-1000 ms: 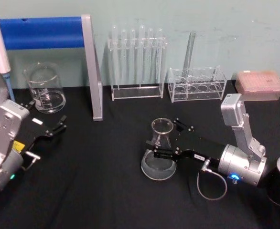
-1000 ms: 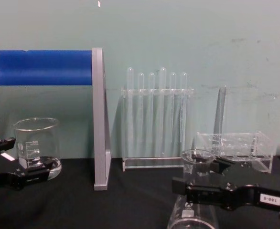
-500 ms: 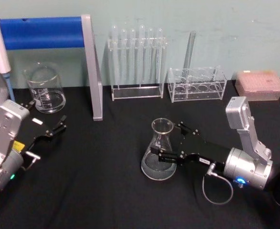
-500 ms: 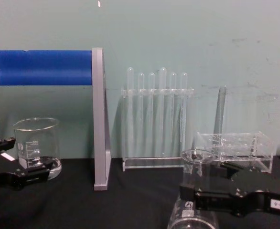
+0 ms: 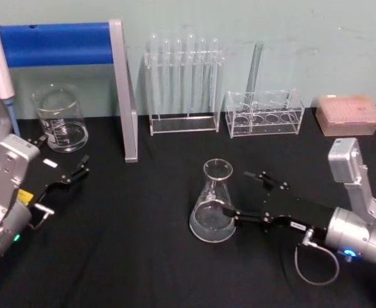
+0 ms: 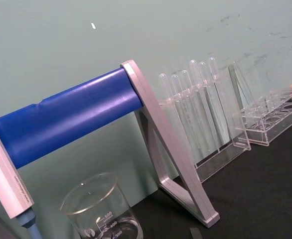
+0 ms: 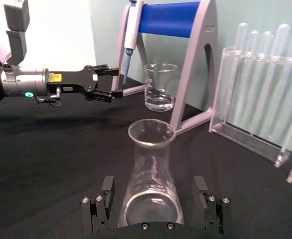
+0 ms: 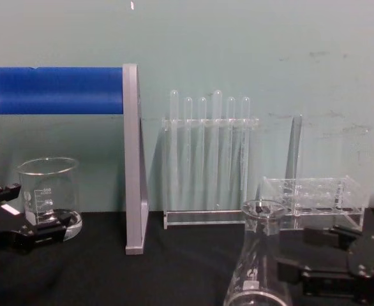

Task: Grasp the erlenmeyer flask with one hand, shake it three times, then place it back.

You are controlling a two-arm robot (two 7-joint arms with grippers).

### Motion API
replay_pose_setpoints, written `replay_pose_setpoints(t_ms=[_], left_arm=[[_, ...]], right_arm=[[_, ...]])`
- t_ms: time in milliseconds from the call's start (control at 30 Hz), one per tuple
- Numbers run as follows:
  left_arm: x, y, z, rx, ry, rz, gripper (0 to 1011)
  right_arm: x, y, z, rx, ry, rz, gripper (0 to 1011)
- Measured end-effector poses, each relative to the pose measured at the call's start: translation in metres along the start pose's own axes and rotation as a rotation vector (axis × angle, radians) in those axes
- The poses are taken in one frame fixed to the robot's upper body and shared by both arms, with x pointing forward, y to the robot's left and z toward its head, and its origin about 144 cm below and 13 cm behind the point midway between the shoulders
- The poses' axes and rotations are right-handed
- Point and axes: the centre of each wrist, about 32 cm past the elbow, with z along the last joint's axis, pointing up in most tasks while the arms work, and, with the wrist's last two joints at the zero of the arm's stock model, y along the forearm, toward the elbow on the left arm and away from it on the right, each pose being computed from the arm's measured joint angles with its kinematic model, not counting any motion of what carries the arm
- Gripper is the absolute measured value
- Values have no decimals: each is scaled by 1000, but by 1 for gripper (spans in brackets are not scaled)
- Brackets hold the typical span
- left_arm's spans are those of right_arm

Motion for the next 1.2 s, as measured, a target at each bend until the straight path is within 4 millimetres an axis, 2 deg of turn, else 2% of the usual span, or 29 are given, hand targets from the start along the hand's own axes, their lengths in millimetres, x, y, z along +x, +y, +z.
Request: replay_pose_setpoints(t_ms=[167,333,533,833,1200], left_arm=[[0,0,0,0,0,0,1001],[0,0,0,0,0,0,1001],[0,0,0,0,0,0,1001],[0,0,0,0,0,0,1001],[0,0,0,0,0,0,1001]], right_arm=[[1,-12,1,-6,-1,-40,1000],[2,-28,2,30,-3,-172,1000],[3,-34,3,94,-4,-295,1000],[-3,-20,3,119,-32,-538,1000],[-3,3,-4,3,75,-742,1000]])
